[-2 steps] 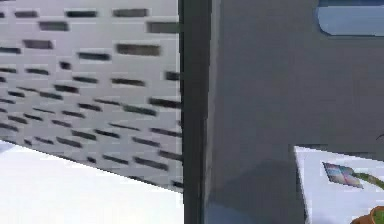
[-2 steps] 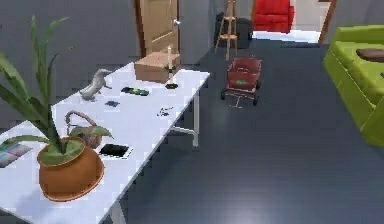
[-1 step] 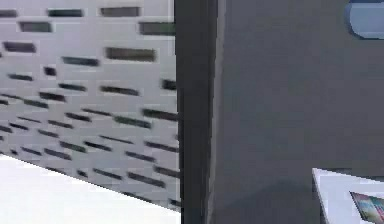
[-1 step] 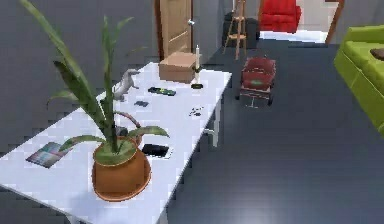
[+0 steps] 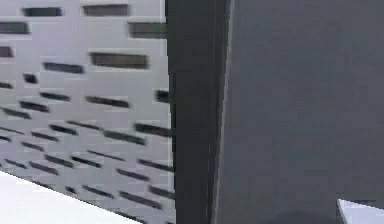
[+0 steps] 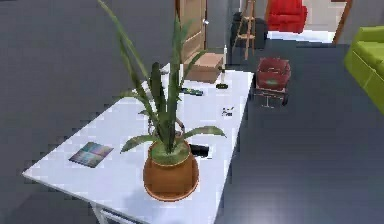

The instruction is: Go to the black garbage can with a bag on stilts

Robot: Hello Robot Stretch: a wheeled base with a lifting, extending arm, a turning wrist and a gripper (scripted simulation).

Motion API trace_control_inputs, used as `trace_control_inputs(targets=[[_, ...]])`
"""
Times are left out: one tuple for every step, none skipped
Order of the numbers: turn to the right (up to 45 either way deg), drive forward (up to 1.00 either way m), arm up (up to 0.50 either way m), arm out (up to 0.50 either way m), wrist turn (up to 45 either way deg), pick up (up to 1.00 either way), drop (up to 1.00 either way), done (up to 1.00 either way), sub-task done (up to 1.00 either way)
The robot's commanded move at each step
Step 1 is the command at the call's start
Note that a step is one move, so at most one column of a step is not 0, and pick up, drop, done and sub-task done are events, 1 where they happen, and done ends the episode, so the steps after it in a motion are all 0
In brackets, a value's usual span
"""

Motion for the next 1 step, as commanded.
trace_control_inputs(targets=[[-45.0,0.0,0.0,0.0,0.0,0.0,0.0,0.0,0.0]])
